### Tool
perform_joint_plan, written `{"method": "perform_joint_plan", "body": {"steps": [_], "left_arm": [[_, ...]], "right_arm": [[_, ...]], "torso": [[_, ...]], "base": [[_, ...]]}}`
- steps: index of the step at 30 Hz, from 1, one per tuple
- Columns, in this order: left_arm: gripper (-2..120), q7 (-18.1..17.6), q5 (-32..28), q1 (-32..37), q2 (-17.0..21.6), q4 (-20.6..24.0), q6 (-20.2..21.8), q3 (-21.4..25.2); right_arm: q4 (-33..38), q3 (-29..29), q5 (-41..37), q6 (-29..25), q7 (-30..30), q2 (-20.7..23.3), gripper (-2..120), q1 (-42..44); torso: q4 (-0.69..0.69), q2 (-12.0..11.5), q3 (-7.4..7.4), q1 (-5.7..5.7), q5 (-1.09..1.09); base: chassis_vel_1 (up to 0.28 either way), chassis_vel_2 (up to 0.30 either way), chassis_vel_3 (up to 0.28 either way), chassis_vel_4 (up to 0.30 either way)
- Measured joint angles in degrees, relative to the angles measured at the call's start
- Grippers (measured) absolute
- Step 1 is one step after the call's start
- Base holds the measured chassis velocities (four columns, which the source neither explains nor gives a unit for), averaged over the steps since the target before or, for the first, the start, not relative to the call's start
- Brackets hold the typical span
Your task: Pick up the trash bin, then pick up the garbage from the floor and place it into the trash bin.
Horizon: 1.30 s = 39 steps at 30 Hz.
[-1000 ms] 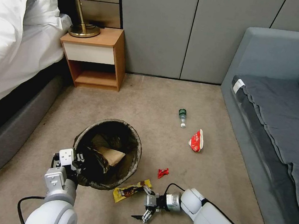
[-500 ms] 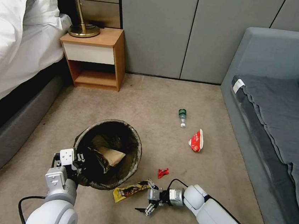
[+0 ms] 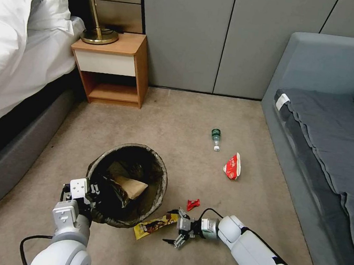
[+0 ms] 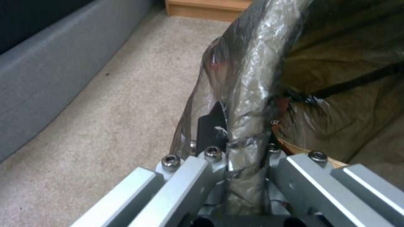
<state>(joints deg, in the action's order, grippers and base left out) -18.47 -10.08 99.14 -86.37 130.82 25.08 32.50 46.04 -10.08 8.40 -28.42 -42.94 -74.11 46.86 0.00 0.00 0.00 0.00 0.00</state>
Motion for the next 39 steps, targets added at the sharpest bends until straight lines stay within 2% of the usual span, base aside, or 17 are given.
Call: {"method": "perform_joint_plan", "body": {"steps": [5, 7, 8, 12, 13, 16, 17, 20, 21, 24, 25, 26, 28, 39], "left_arm": [[0, 0.0, 0.2, 0.0, 0.0, 0.0, 0.0, 0.0], [0, 0.0, 0.4, -0.1, -0.1, 0.0, 0.0, -0.2], [0, 0.0, 0.4, -0.1, -0.1, 0.0, 0.0, -0.2], [0, 0.0, 0.5, -0.1, -0.1, 0.0, 0.0, -0.5], [0, 0.0, 0.5, -0.1, -0.1, 0.0, 0.0, -0.5], [0, 0.0, 0.5, -0.1, -0.1, 0.0, 0.0, -0.5], [0, 0.0, 0.5, -0.1, -0.1, 0.0, 0.0, -0.5], [0, 0.0, 0.5, -0.1, 0.0, -0.1, 0.0, -0.4], [0, 0.0, 0.5, -0.1, -0.1, -0.1, 0.0, -0.5], [0, 0.0, 0.5, -0.1, -0.1, -0.2, 0.0, -0.5], [0, 0.0, 0.5, -0.1, -0.1, -0.2, 0.0, -0.5], [0, 0.0, 0.5, -0.1, -0.1, -0.2, 0.0, -0.5], [0, 0.0, 0.5, -0.1, -0.1, -0.2, 0.0, -0.5], [0, 0.1, 0.5, -0.6, 0.1, -0.6, 0.1, -0.8]], "right_arm": [[-1.0, 0.5, 0.0, -0.4, 0.1, -0.2, 88, 0.0], [-1.0, 0.6, -0.1, -0.5, 0.1, 0.1, 78, 0.0], [-1.0, 0.6, -0.1, -0.5, 0.1, 0.1, 78, 0.0], [-0.9, 0.6, -0.4, -0.5, 0.1, 0.3, 60, 0.0], [-0.9, 0.6, -0.4, -0.5, 0.1, 0.3, 60, 0.0], [-0.8, 0.7, -0.6, -0.5, 0.2, 0.3, 44, -0.2], [-0.8, 0.7, -0.6, -0.5, 0.2, 0.3, 44, -0.2], [-0.4, 0.7, -0.9, -0.5, 0.2, 0.3, 34, -0.3], [-0.4, 0.7, -1.0, -0.5, 0.2, 0.3, 25, -0.3], [-0.3, 0.7, -1.1, -0.5, 0.2, 0.4, 20, -0.3], [-0.3, 0.7, -1.2, -0.5, 0.3, 0.4, 12, -0.3], [-0.3, 0.7, -1.2, -0.5, 0.3, 0.4, 12, -0.3], [0.0, 0.7, -1.5, -0.5, 0.3, 0.6, 2, -0.2], [2.1, 1.9, -4.2, -0.7, 1.7, 1.3, 0, 0.6]], "torso": [[0.00, 0.0, 0.00, 0.00, 0.00], [0.00, 0.0, 0.00, 0.00, 0.00], [0.00, 0.0, 0.00, 0.00, 0.00], [-0.01, 0.0, 0.00, 0.00, 0.00], [-0.01, 0.0, 0.00, 0.00, 0.00], [-0.01, 0.0, 0.00, 0.00, 0.00], [-0.01, 0.0, 0.00, 0.00, 0.00], [0.00, 0.0, 0.00, 0.00, 0.00], [0.00, 0.0, 0.00, 0.00, 0.00], [0.00, 0.0, 0.00, 0.00, 0.00], [-0.01, 0.0, 0.00, 0.00, 0.00], [-0.01, 0.0, 0.00, 0.00, 0.00], [0.00, 0.0, 0.00, 0.00, 0.00], [0.00, 0.0, 0.00, 0.00, 0.00]], "base": [[0.000, 0.000, 0.000, 0.000], [0.000, 0.000, 0.000, 0.000], [0.000, 0.000, 0.000, 0.000], [0.000, 0.000, 0.000, 0.000], [0.000, 0.000, 0.000, 0.000], [0.000, 0.000, 0.000, 0.000], [0.000, 0.000, 0.000, 0.000], [0.000, 0.000, 0.000, 0.000], [0.000, 0.000, 0.000, 0.000], [0.000, 0.000, 0.000, 0.000], [0.000, 0.000, 0.000, 0.000], [0.000, 0.000, 0.000, 0.000], [0.000, 0.000, 0.000, 0.000], [0.000, 0.000, 0.000, 0.000]]}}
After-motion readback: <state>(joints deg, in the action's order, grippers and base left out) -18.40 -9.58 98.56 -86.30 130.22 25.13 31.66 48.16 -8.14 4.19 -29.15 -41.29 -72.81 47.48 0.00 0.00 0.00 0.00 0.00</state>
